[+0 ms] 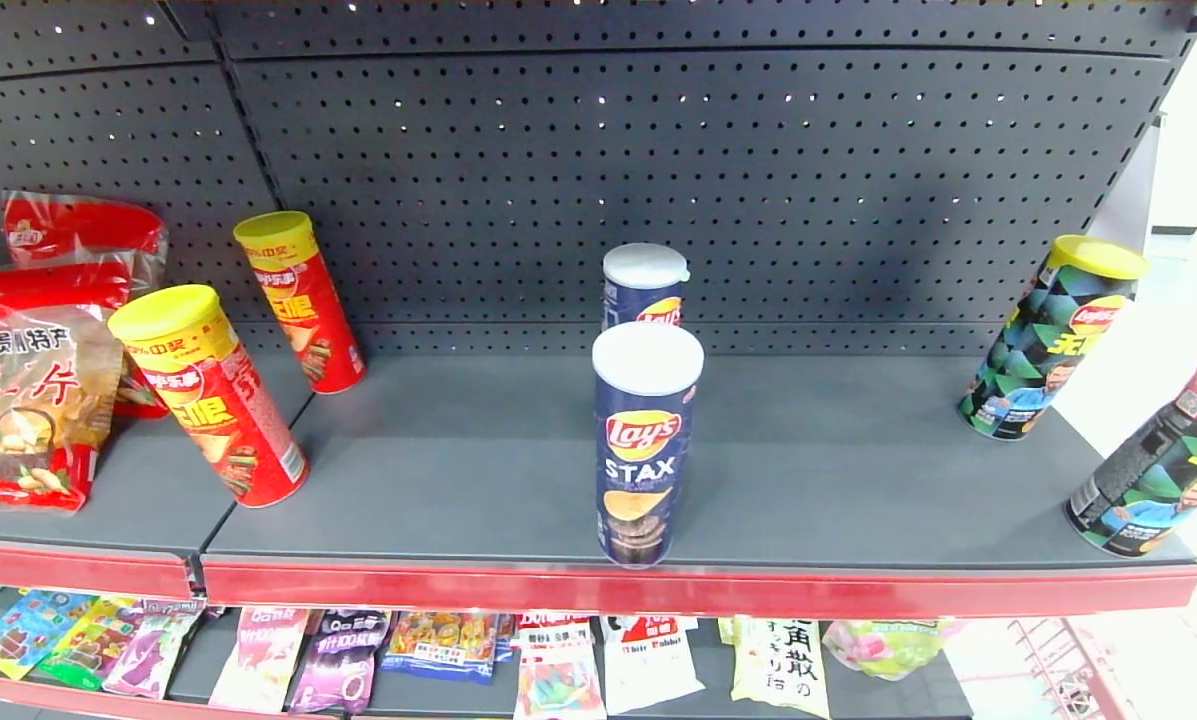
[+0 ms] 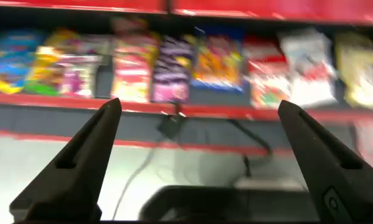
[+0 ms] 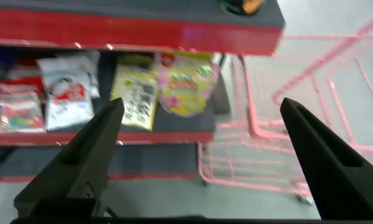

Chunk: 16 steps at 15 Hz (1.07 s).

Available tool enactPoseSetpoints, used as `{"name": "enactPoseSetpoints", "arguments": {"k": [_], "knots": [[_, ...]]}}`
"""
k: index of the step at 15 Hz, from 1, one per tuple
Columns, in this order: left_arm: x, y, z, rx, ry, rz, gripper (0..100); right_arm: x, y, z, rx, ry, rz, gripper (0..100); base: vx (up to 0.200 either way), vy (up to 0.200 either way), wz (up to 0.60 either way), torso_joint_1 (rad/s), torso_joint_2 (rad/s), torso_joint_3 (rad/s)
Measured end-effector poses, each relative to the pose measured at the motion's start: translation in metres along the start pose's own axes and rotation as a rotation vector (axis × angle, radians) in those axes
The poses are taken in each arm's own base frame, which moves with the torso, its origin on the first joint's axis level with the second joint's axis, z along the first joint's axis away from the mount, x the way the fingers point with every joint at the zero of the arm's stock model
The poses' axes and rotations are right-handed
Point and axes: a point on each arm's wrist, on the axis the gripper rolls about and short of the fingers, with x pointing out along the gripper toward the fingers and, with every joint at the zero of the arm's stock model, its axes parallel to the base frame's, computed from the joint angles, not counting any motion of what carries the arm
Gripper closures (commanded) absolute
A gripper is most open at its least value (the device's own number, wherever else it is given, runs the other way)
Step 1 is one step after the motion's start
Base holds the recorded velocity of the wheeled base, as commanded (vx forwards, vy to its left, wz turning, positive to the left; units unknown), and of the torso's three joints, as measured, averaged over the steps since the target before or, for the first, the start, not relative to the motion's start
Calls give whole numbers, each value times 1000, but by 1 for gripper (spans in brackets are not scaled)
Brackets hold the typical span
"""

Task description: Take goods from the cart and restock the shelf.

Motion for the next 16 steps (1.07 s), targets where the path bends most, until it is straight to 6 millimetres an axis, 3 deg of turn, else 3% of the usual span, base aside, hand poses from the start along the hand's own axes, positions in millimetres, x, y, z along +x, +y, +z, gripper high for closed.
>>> {"name": "enactPoseSetpoints", "arguments": {"k": [3,5,7,9,11,13,16], "knots": [[-5,-3,-8,-63,-67,93,0,9,-2,8,-15,-195,25,0,0,0,0,0,0,0],[-7,-6,-10,-55,-113,-65,0,16,-2,2,-21,-199,97,0,0,0,0,0,0,0],[-3,-7,-5,-45,-285,-131,0,18,-2,-6,-30,-208,155,0,0,0,0,0,0,0],[9,-7,-4,-45,-452,-117,0,15,-4,-11,-9,-267,99,0,0,0,0,0,0,0],[20,-5,-16,-29,-434,-36,0,13,-7,-14,155,-291,-13,0,0,0,0,0,0,0],[24,-6,-20,1,-420,-38,0,13,-6,-16,136,-305,-15,0,0,0,0,0,0,0],[25,-6,-22,10,-414,-37,0,13,-1,-20,61,-296,184,0,0,0,0,0,0,0]]}}
